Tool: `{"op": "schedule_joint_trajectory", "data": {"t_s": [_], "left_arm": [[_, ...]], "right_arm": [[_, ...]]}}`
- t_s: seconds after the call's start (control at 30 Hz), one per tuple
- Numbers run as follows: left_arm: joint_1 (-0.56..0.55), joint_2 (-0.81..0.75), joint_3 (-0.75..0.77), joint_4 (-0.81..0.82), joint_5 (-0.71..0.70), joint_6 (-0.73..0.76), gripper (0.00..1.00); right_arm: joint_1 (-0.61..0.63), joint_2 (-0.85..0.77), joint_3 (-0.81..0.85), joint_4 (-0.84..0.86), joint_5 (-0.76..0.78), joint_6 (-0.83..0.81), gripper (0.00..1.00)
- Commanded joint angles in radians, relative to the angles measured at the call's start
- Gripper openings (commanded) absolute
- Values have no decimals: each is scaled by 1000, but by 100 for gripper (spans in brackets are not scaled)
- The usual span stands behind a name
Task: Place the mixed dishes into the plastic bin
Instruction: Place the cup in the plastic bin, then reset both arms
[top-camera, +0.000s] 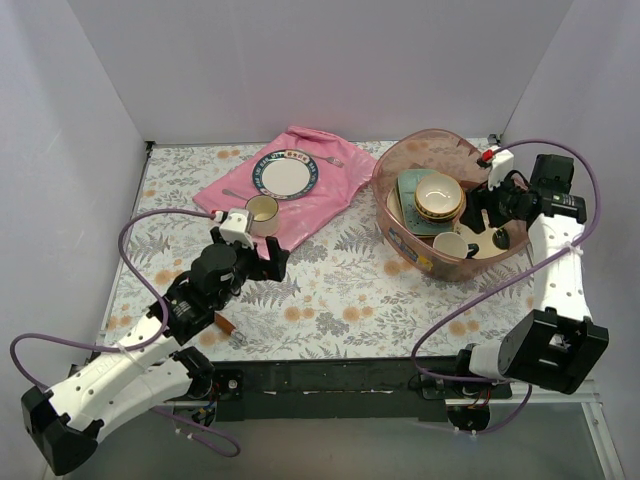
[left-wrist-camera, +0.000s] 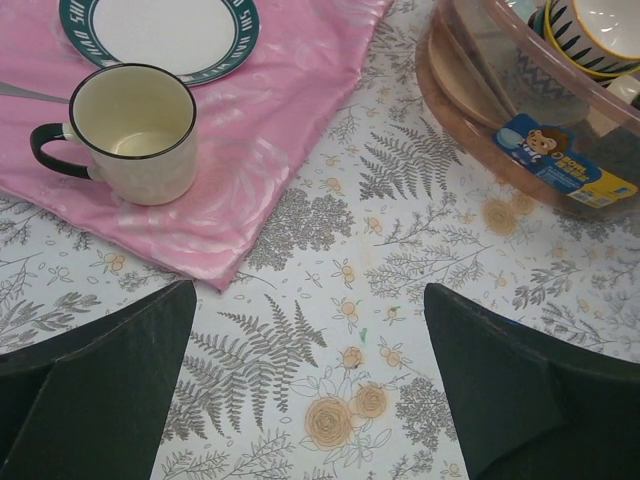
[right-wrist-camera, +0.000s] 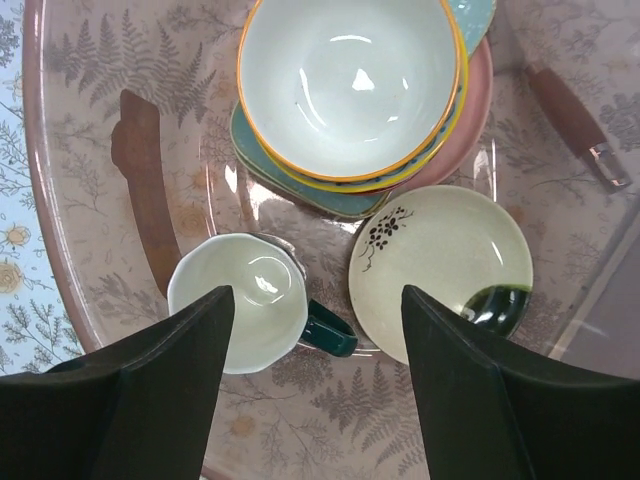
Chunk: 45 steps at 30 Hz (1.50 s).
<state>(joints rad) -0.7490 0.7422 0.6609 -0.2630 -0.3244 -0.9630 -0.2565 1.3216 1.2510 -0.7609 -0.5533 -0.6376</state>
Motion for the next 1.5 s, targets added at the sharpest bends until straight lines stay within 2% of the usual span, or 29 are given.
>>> {"op": "schedule_joint_trajectory", "data": {"t_s": [0.0, 0.2, 0.4, 0.6, 0.77, 1.03, 1.23, 1.47], "left_arm": [[7, -49, 42, -25, 48, -34, 98], [7, -69, 127, -67, 67, -74, 98], [11, -26, 207, -90, 67, -74, 98], [45, 20, 296, -99, 71, -75, 98], [95, 51, 353, -102, 139, -94, 98], [115, 56, 407, -128, 134, -108, 98], [115, 6, 434, -174, 110, -109, 98], [115, -46, 479, -232, 90, -100, 98]], "right_arm": [[-12, -79, 82, -21, -25, -13, 78], [-15, -176, 108, 20, -36, 52, 91], [-16, -243, 102, 83, -86, 144, 98], [-16, -294, 76, 149, -131, 208, 99], [-17, -315, 54, 187, -161, 282, 98], [-15, -421, -56, 406, -203, 459, 99], [-15, -423, -45, 422, -270, 518, 99], [-15, -443, -7, 410, -261, 567, 99]]}}
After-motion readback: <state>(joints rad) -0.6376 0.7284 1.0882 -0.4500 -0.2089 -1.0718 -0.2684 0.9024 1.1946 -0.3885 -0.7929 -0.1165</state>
